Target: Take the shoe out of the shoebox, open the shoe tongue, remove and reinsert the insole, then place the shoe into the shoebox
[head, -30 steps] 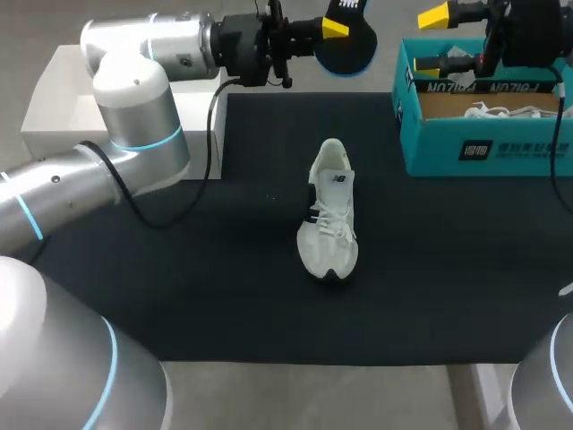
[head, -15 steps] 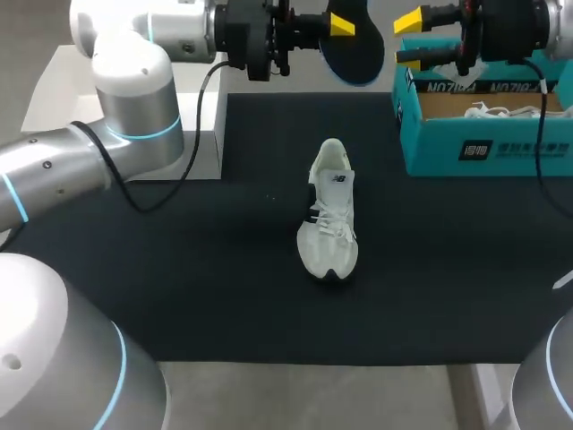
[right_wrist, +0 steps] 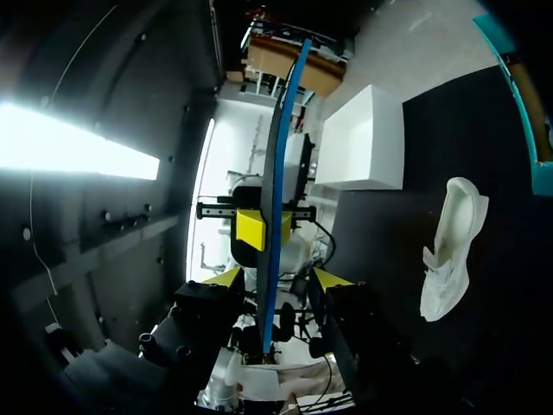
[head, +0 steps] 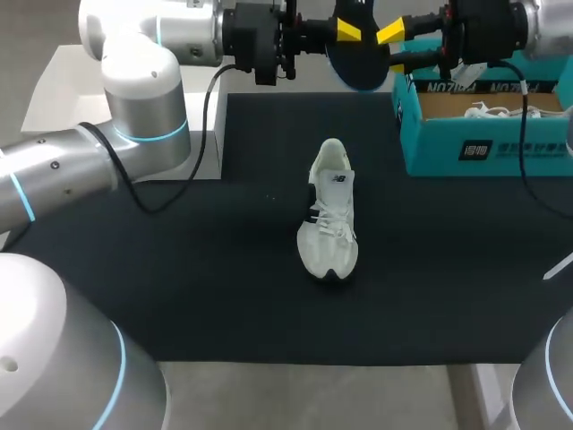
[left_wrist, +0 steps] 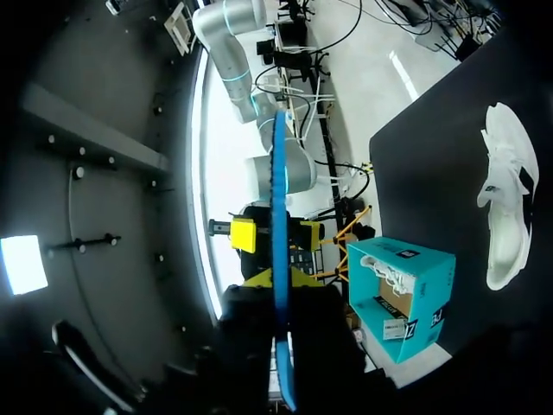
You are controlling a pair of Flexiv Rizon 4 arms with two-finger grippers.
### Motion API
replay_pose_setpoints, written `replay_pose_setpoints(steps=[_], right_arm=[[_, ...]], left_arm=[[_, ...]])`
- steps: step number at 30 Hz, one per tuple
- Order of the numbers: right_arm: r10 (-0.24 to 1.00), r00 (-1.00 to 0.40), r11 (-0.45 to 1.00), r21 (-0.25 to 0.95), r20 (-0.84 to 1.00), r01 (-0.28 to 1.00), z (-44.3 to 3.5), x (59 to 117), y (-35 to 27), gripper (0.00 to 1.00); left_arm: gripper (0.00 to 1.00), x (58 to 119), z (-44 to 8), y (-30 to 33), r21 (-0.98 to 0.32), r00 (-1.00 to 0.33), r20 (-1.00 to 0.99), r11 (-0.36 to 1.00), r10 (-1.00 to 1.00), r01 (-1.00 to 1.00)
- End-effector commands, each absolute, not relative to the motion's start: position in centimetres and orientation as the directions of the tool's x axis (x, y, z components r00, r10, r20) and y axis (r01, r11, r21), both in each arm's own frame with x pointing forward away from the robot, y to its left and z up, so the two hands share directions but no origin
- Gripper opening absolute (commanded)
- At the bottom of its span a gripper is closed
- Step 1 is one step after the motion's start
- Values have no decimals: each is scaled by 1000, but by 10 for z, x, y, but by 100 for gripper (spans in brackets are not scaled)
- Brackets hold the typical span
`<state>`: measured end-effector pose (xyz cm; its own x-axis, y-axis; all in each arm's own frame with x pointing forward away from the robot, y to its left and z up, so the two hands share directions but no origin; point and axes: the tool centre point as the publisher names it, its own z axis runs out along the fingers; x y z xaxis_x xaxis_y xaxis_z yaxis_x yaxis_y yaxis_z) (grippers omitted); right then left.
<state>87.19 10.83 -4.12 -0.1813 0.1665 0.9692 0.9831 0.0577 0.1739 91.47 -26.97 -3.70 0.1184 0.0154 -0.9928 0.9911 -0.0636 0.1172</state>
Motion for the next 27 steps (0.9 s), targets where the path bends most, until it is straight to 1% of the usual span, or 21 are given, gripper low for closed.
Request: replay_pose_setpoints(steps=[1, 8, 9, 13, 15, 16, 17, 18, 23, 24, 25, 26, 27], right_arm=[[163, -178, 68, 169, 970, 983, -44, 878, 114, 48], [154, -174, 69, 165, 973, 984, -44, 881, 115, 44], [153, -174, 71, 165, 973, 984, -44, 881, 115, 40], [152, -176, 71, 167, 973, 983, -44, 881, 116, 20], [151, -175, 71, 166, 973, 984, -44, 881, 116, 17], [151, -175, 71, 166, 973, 984, -44, 881, 116, 13], [151, -174, 72, 165, 973, 984, -44, 881, 116, 4], [150, -173, 72, 164, 973, 984, -44, 881, 116, 0], [138, -177, 70, 169, 974, 983, -45, 881, 117, 0], [137, -178, 69, 170, 974, 983, -45, 881, 117, 0], [134, -184, 67, 177, 974, 982, -45, 881, 117, 0], [131, -190, 65, 183, 973, 981, -45, 881, 117, 0], [129, -197, 63, 190, 972, 980, -45, 881, 116, 0]], left_arm=[[0, 918, -36, -279, 127, 128, -992, -78, 8, 989], [0, 914, -33, -279, 140, 141, -990, -80, 8, 987], [0, 914, -34, -279, 135, 136, -991, -79, 7, 988], [0, 913, -35, -278, 132, 132, -991, -60, 3, 989], [0, 914, -35, -277, 133, 133, -991, -49, 2, 990], [0, 915, -35, -277, 134, 134, -991, -47, 3, 990], [0, 915, -35, -277, 135, 135, -991, -47, 3, 990], [0, 915, -35, -277, 133, 133, -991, -49, 2, 990], [0, 913, -36, -279, 110, 110, -994, -50, -2, 993], [18, 914, -36, -279, 112, 112, -994, -51, -2, 992], [50, 915, -37, -278, 113, 114, -994, -51, 1, 992], [100, 915, -38, -277, 114, 114, -993, -51, 1, 992], [100, 916, -38, -275, 108, 108, -994, -54, -6, 993]])
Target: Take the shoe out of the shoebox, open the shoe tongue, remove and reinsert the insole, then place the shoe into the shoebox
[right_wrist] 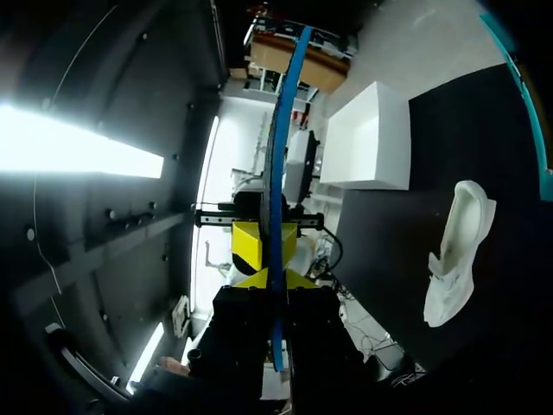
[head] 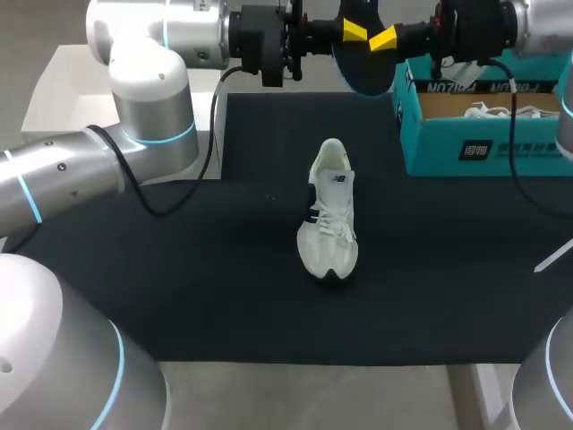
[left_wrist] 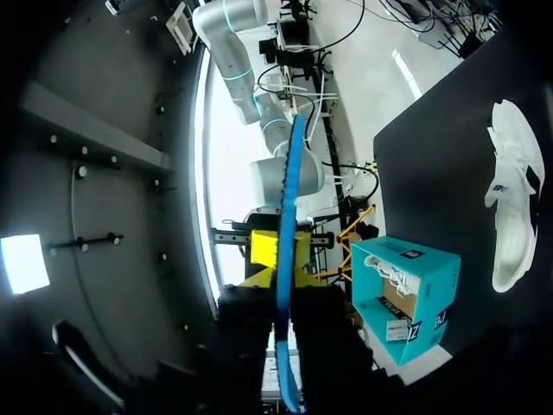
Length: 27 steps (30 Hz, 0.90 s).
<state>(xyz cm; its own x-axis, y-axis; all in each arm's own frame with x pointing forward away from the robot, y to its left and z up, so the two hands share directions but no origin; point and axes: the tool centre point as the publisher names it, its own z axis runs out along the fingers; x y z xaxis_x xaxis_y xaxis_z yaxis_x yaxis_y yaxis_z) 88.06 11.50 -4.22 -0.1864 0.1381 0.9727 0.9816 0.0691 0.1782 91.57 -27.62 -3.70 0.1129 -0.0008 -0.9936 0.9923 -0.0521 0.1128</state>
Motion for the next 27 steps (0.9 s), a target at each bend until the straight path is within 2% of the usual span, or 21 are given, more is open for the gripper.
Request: replay_pose_setpoints(steps=[1, 11, 17, 19, 27], right_arm=[[127, -209, 60, 202, 970, 977, -45, 881, 116, 0], [142, -267, 42, 263, 953, 964, -44, 884, 108, 0], [153, -285, 25, 284, 946, 958, -42, 883, 99, 0], [154, -288, 18, 288, 945, 957, -42, 883, 95, 0], [172, -322, -3, 328, 931, 945, -39, 884, 89, 0]], left_arm=[[100, 916, -39, -272, 106, 105, -994, -55, -5, 993], [100, 923, -41, -219, 109, 112, -992, -39, 62, 993], [100, 910, -58, -164, 130, 145, -976, -104, 161, 986], [100, 905, -65, -147, 87, 105, -977, -101, 185, 991], [100, 887, -87, -91, 41, 88, -938, -146, 336, 988]])
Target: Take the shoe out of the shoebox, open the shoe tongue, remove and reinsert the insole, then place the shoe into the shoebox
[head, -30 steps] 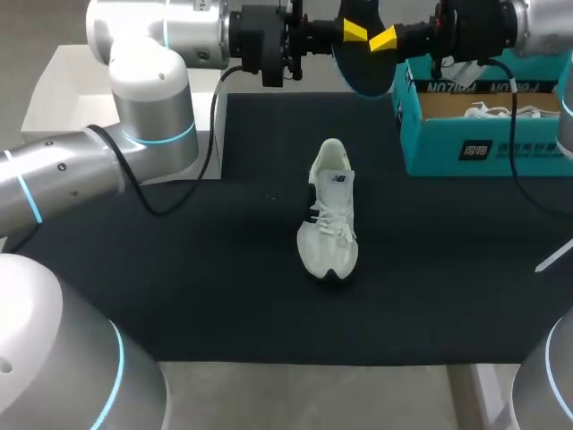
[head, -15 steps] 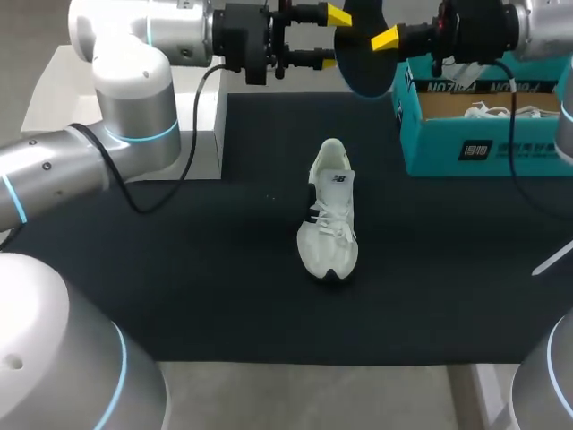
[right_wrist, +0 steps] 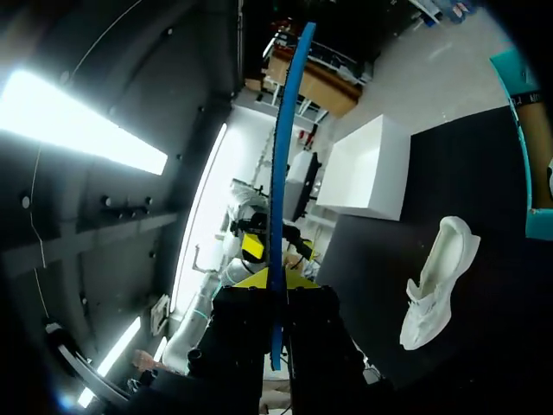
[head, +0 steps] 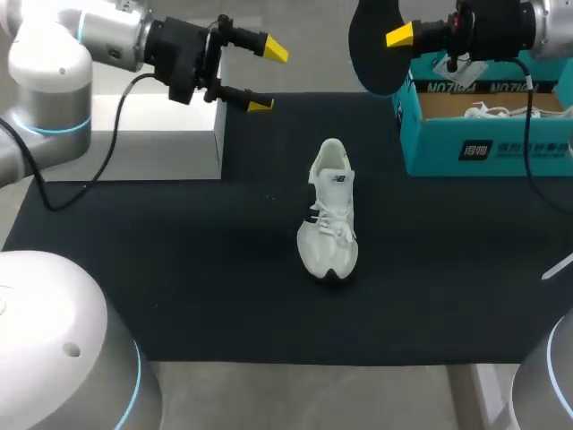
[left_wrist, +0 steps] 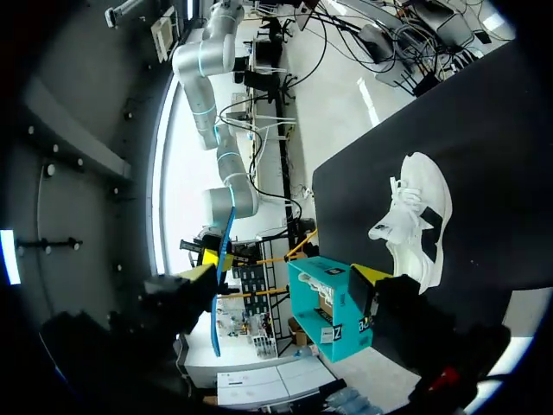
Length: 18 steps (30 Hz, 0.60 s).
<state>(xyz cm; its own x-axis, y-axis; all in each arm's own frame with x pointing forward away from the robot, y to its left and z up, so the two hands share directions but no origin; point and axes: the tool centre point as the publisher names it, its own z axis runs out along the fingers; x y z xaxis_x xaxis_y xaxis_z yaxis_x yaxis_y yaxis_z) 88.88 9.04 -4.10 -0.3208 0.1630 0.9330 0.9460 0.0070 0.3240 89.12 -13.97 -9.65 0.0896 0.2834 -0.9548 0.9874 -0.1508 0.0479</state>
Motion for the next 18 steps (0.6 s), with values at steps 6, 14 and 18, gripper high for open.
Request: replay_pose_setpoints(steps=[6, 14, 18], right_arm=[[176, -329, -8, 335, 928, 942, -37, 882, 89, 0], [180, -328, -15, 336, 927, 942, -36, 875, 89, 0], [181, -326, -11, 333, 928, 943, -39, 873, 91, 0]], left_arm=[[100, 880, -104, -50, 103, 171, -903, -187, 395, 977], [100, 872, -105, 11, 91, 116, -880, -76, 461, 993], [100, 866, -103, 28, 61, 63, -877, -18, 477, 998]])
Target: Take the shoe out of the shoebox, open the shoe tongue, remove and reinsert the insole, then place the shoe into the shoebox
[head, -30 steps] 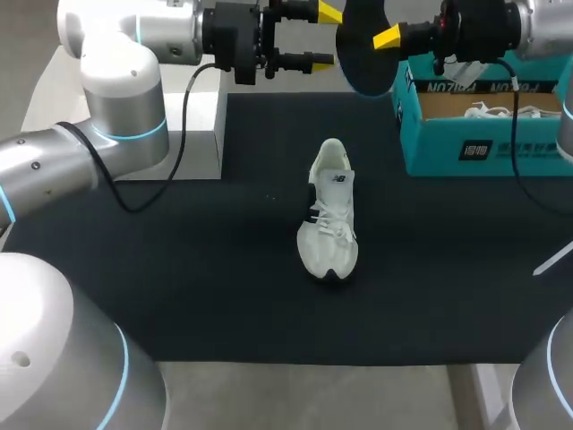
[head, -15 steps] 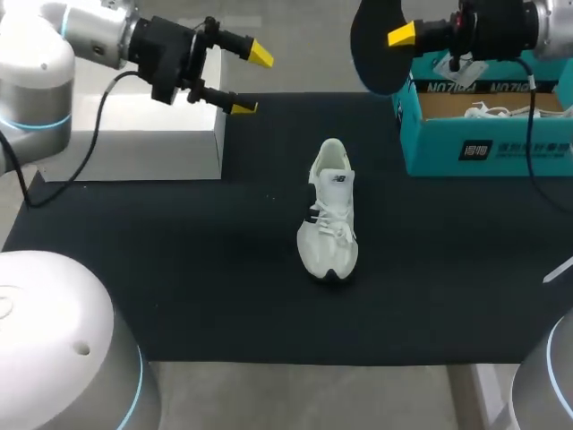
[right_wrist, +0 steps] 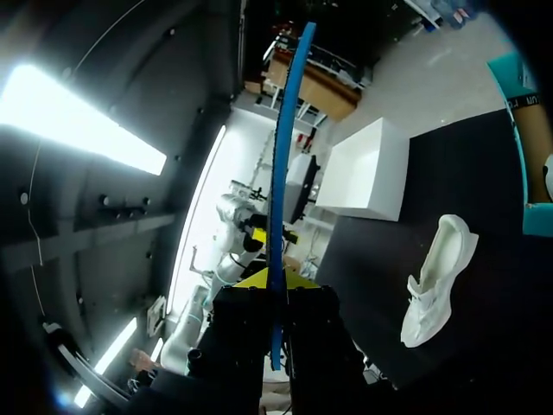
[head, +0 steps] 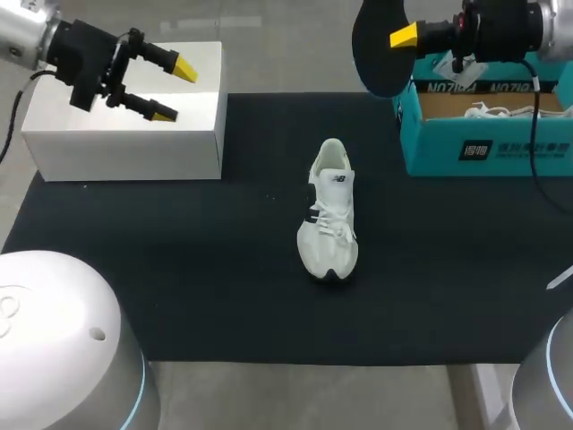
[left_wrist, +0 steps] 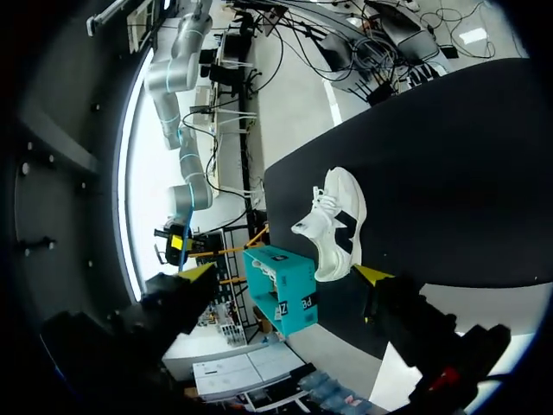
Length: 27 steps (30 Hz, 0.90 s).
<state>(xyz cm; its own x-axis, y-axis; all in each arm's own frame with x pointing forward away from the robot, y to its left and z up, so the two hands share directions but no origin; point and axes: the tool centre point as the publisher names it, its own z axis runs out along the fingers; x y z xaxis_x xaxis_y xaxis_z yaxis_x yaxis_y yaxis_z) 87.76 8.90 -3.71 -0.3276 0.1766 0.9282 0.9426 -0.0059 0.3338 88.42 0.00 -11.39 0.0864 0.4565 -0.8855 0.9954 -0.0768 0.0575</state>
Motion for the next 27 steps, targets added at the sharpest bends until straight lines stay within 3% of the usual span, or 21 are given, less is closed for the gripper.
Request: replay_pose_setpoints(steps=[1, 9, 13, 15, 19, 27], right_arm=[[181, -325, -10, 332, 928, 943, -39, 873, 91, 0], [184, -369, -16, 378, 911, 926, -40, 879, 95, 0], [186, -588, -9, 599, 788, 800, -36, 883, 96, 0], [245, -646, 29, 660, 723, 750, -37, 886, 99, 0], [280, -625, 101, 625, 729, 774, -40, 897, 104, 0], [280, -625, 101, 625, 729, 774, -40, 897, 104, 0]], left_arm=[[100, 865, -103, 30, 67, 64, -875, -11, 481, 998], [100, 867, -107, 34, 65, 35, -876, 46, 482, 997], [100, 867, -107, 34, 65, 35, -876, 46, 482, 997], [100, 867, -107, 34, 65, 35, -876, 46, 482, 997], [100, 867, -107, 34, 65, 35, -876, 46, 482, 997], [100, 867, -107, 34, 65, 35, -876, 46, 482, 997]])
